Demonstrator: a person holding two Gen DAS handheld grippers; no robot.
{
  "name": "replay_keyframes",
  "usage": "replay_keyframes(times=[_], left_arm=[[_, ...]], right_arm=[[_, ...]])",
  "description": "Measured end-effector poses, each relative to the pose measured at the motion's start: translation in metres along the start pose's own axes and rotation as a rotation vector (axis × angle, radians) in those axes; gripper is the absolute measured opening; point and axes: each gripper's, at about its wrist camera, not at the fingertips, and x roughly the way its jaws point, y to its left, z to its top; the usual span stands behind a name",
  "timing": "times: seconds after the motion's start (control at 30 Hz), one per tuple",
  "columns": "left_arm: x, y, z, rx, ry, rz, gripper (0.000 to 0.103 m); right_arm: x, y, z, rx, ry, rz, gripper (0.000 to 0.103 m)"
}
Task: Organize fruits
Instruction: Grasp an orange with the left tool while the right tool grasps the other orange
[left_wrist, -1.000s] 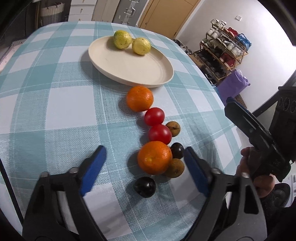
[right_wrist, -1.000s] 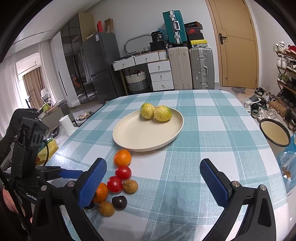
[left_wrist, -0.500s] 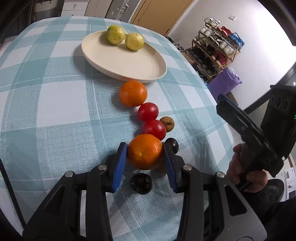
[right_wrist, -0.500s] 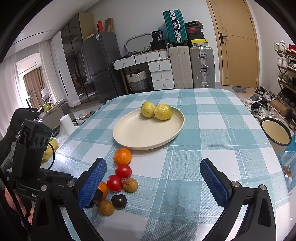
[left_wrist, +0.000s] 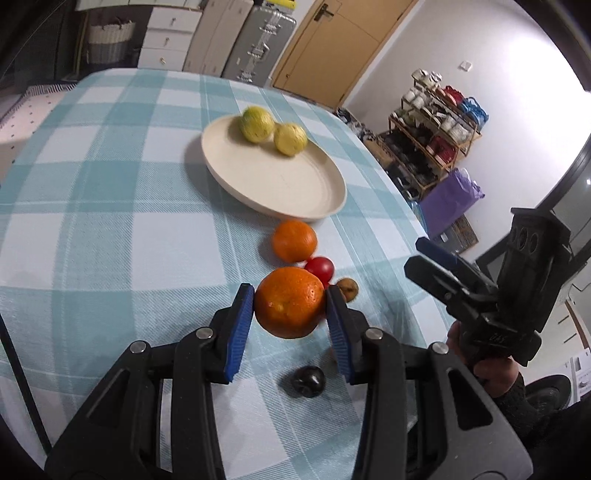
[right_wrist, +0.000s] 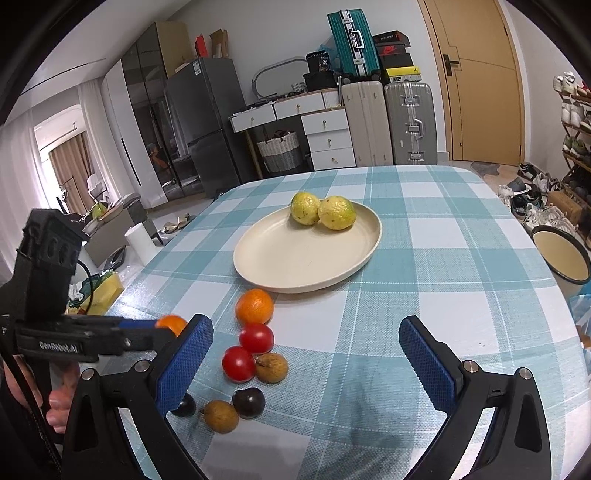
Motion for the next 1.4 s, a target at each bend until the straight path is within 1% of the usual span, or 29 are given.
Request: replay_keyframes(times=[0.2,0.3,0.33,0.57,0.67,0.73,0.77,0.8,0.87,0.97,1.03,1.1,1.17,1.2,1.3,1.4], left_arm=[[-0.005,0.018,0.001,-0.047,-0.023,-0.004,0.036],[-0.004,0.019,0.001,-0.022,-0.03,0.015,0.036],[-0.004,0.019,0.001,-0.017,-0.031,0.01,0.036],[0.002,0.032,0.002,-0.046,-0.024,-0.014,0.036],[0.007,0.036,0.002,-0.055,-0.014,-0.014,0.036],[0.008,0.038,0.002,-0.054,-0.01,-0.02,0.037],[0.009,0.038,0.002,-0.053,-0.009,-0.02,0.036],[0.01,0.039,0.002,-0.052,-0.009,-0.02,0.036],[0.011,0.042,0.002,-0.058,-0.007,-0.021,0.036],[0.014,0.046,0.002,-0.067,0.0,-0.023,0.037],[0.017,0.047,0.002,-0.072,0.006,-0.027,0.036],[0.019,0.048,0.002,-0.072,0.008,-0.028,0.036],[0.02,0.048,0.003,-0.072,0.007,-0.025,0.036],[0.019,0.048,0.003,-0.073,0.005,-0.024,0.036],[0.016,0.048,0.006,-0.072,-0.007,-0.015,0.036],[0.012,0.048,0.011,-0.074,-0.021,-0.011,0.036]], right_arm=[[0.019,0.002,0.003,0.021,0.042,0.048,0.103],[0.032,0.007,0.003,0.008,0.068,0.059,0.103],[0.037,0.009,0.003,0.001,0.083,0.057,0.103],[0.068,0.024,0.005,-0.019,0.143,0.091,0.102],[0.079,0.031,0.007,-0.033,0.161,0.099,0.098],[0.087,0.034,0.008,-0.045,0.179,0.093,0.09],[0.092,0.035,0.009,-0.048,0.196,0.088,0.08],[0.096,0.035,0.009,-0.045,0.207,0.091,0.074],[0.102,0.034,0.009,-0.028,0.218,0.097,0.074],[0.106,0.038,0.01,-0.037,0.224,0.103,0.064],[0.109,0.042,0.011,-0.052,0.23,0.105,0.06],[0.111,0.045,0.011,-0.06,0.234,0.105,0.051],[0.112,0.046,0.01,-0.065,0.24,0.105,0.044],[0.113,0.046,0.011,-0.067,0.239,0.106,0.039],[0.111,0.044,0.011,-0.056,0.235,0.124,0.038],[0.103,0.042,0.012,-0.048,0.203,0.141,0.038]])
